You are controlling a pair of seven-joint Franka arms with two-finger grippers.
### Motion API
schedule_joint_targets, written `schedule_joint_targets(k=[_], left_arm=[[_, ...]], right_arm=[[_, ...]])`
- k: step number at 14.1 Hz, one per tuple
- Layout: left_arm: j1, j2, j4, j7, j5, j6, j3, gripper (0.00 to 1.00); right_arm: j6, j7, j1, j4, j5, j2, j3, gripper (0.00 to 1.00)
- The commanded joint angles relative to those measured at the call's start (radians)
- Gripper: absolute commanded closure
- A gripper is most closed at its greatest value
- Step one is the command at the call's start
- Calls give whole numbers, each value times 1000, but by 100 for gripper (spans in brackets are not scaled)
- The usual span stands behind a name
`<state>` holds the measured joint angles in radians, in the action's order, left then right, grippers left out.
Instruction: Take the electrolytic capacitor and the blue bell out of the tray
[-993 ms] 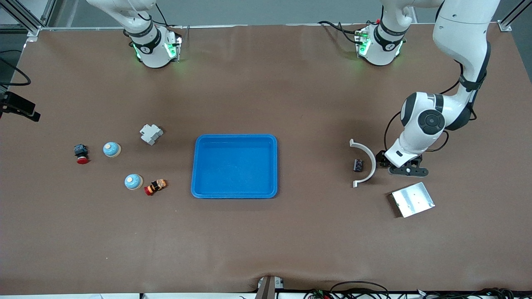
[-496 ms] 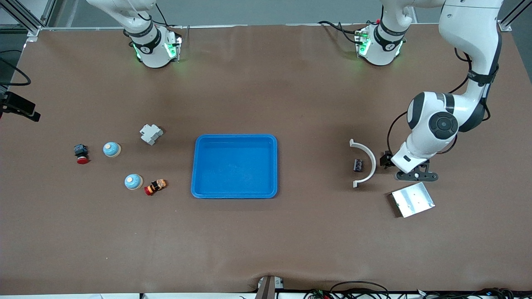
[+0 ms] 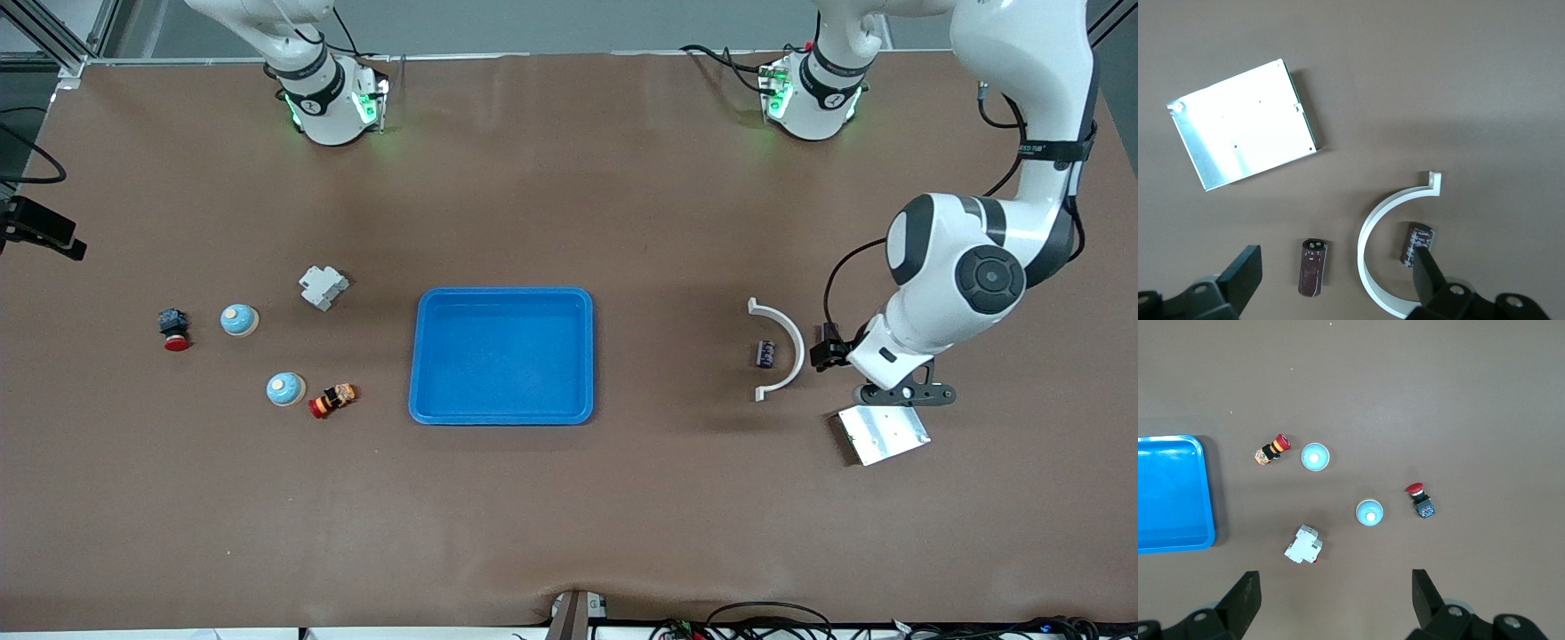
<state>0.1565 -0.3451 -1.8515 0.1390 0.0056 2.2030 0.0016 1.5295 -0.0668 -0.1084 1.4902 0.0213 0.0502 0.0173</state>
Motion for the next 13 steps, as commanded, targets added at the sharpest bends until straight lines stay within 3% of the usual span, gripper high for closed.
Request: schedule_joint_targets(k=[1, 5, 9, 13], left_arm=[[-14, 18, 52, -12, -23, -57, -11, 0], [-17, 84, 90, -7, -23, -98, -5, 0], [-37, 119, 242, -50, -21, -342, -3, 0], [-84, 167, 271, -99, -19, -373, -3, 0]], right_arm=[[-3, -11, -17, -13, -14, 5, -10, 0], [-5, -13, -17, -13, -14, 5, -10, 0], [-5, -11, -16, -13, -14, 5, -10, 0], [-6, -13, -19, -13, -15, 5, -10, 0]])
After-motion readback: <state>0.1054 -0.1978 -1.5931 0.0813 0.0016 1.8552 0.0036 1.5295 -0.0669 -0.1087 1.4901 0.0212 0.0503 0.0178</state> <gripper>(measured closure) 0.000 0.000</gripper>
